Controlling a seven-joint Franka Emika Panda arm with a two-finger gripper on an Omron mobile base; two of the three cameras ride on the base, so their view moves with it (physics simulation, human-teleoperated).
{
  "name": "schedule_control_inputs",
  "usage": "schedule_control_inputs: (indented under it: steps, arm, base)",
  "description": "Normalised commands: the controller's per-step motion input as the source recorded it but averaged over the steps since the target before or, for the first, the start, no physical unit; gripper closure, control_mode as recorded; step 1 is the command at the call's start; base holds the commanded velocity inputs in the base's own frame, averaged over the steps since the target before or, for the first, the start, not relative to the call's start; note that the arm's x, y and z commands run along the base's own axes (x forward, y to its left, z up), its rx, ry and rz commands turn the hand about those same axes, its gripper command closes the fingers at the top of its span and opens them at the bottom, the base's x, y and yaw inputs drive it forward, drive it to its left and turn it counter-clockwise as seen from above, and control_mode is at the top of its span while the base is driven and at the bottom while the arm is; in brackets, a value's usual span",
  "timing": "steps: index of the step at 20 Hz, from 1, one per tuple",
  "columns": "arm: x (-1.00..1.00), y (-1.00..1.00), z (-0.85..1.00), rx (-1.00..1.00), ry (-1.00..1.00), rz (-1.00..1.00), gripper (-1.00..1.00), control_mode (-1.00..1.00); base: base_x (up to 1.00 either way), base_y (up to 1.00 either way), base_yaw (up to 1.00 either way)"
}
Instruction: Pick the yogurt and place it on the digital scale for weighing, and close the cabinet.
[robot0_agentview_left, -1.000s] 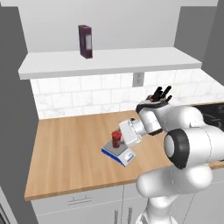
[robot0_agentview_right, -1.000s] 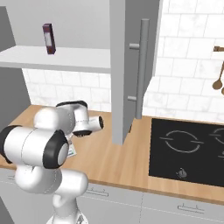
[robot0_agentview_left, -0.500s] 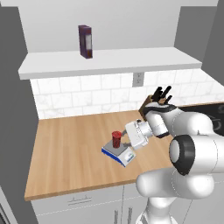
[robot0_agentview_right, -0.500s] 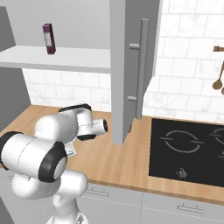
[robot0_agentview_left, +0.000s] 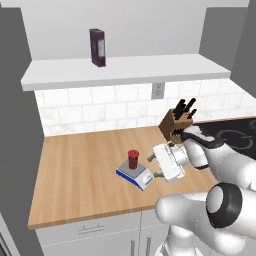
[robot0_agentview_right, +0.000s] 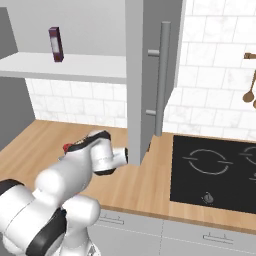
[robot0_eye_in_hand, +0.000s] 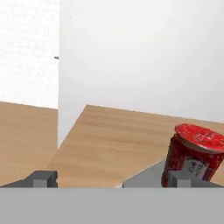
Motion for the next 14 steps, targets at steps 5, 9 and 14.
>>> schedule_control_inputs:
  steps: [5, 9, 14]
  arm:
    - [-0.81, 0.01, 0.29, 0.0, -0.38, 0.0, -1.0, -1.0]
    - [-0.94, 0.22, 0.19, 0.0, -0.39, 0.0, -1.0, -1.0]
    - [-0.88, 0.54, 0.34, -0.02, -0.45, -0.01, -1.0, -1.0]
  base:
    - [0.0, 0.0, 0.0]
    - [0.0, 0.0, 0.0]
    - [0.0, 0.0, 0.0]
